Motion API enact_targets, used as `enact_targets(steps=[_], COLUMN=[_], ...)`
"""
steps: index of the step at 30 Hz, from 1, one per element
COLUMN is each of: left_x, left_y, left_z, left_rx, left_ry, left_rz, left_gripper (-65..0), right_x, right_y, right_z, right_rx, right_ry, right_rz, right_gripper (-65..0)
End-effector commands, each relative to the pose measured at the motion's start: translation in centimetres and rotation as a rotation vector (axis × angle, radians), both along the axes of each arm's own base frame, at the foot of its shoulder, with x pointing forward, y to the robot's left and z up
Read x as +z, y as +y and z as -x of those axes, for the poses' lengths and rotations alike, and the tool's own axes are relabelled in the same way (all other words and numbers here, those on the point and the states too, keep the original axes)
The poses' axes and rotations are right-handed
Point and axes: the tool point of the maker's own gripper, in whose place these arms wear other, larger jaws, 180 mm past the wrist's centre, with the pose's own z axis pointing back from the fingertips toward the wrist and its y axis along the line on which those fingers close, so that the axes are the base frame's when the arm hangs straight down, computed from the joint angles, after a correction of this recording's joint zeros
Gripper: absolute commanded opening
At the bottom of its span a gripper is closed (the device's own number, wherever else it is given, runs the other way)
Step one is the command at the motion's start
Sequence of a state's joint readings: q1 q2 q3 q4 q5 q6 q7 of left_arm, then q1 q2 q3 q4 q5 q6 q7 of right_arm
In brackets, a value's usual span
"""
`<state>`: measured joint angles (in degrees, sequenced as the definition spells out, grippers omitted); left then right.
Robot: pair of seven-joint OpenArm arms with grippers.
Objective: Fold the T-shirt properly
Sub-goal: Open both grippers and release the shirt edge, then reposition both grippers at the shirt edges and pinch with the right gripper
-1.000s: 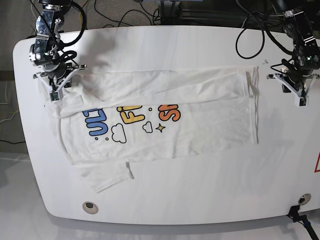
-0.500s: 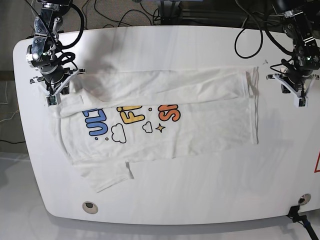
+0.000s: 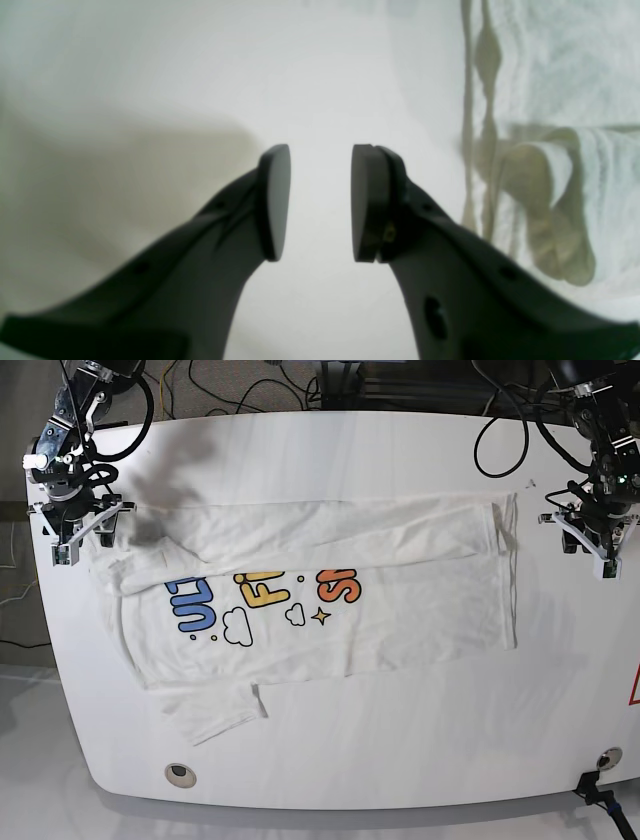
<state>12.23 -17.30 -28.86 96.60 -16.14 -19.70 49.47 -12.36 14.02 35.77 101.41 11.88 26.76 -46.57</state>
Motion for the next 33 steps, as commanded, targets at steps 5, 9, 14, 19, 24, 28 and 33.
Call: enact_targets(steps=[5, 9, 14, 19, 24, 28, 33], left_x=[2.7, 2.7, 2.4, 2.0, 2.0, 2.8, 2.8], left_y=[-0.6, -2.2, -3.0, -4.2, -4.2, -4.4, -4.4], left_z=[-1.5, -2.3, -2.4, -2.6, -2.7, -2.9, -2.9], left_rx=[-0.060, -0.099, -0.109, -0.137, -0.137, -0.146, -0.147], left_ry=[-0.083, -0.105, -0.103, -0.099, -0.099, -0.121, -0.121], left_rz=[-0.032, -0.005, 0.010, 0.023, 0.024, 0.013, 0.014], left_gripper=[-45.3, -45.3, -45.3, -45.3, -45.3, -45.3, -45.3], right_x=[0.7, -0.5, -1.1, -0.9, -1.3, -1.3, -1.5], right_y=[-3.3, -4.9, -6.3, -6.2, -6.0, -5.9, -5.8], right_z=[0.2, 1.0, 1.8, 1.4, 1.5, 1.1, 0.9], right_rx=[-0.025, -0.058, -0.066, -0.057, -0.062, -0.064, -0.063], right_ry=[-0.042, -0.023, 0.004, -0.004, 0.002, -0.008, -0.008], right_rz=[-0.006, -0.044, -0.047, -0.047, -0.062, -0.074, -0.080], right_gripper=[-29.3, -29.3, -29.3, -29.3, -29.3, -29.3, -29.3])
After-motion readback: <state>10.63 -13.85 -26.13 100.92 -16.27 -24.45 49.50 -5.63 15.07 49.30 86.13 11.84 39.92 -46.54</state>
